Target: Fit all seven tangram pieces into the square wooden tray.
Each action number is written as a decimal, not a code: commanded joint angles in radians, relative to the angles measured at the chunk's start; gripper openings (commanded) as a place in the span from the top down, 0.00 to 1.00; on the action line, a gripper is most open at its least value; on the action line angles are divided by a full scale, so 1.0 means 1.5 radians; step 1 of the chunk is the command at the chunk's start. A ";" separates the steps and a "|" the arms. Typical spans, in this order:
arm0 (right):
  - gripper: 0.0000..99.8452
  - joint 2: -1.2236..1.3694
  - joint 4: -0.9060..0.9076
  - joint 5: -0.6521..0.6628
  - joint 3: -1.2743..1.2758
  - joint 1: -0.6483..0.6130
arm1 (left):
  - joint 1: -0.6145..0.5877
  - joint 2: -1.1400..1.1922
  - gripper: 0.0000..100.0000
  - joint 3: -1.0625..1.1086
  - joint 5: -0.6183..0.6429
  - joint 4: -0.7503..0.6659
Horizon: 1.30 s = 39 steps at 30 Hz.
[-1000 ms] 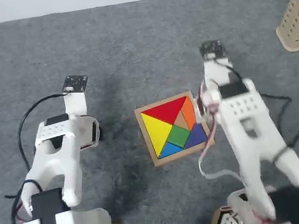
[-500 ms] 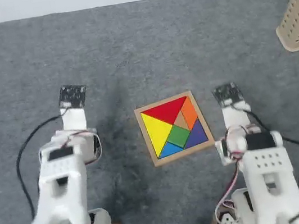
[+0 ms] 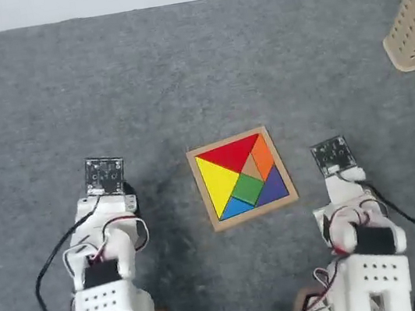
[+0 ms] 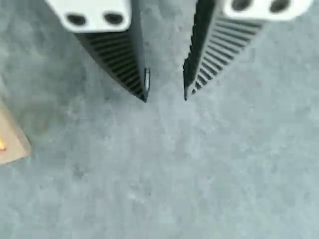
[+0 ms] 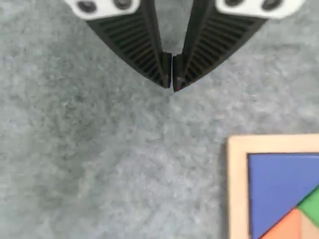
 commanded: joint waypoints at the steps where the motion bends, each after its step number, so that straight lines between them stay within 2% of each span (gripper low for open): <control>1: 0.99 -0.105 -0.009 0.009 0.039 0.016 | -0.004 -0.127 0.90 0.003 0.004 0.089; 6: 0.99 -0.238 0.025 0.012 0.073 0.035 | -0.004 -0.223 0.90 0.003 0.003 0.239; 11: 0.99 -0.216 0.047 0.012 0.079 0.091 | -0.004 -0.295 0.90 0.003 0.003 0.391; 15: 0.99 -0.214 0.123 0.010 0.079 0.100 | -0.002 -0.349 0.90 0.002 0.003 0.496; 18: 0.99 -0.216 0.120 0.011 0.079 0.100 | -0.003 -0.388 0.90 0.001 0.004 0.560; 39: 0.99 -0.215 0.120 0.011 0.079 0.100 | -0.003 -0.404 0.90 -0.003 0.004 0.567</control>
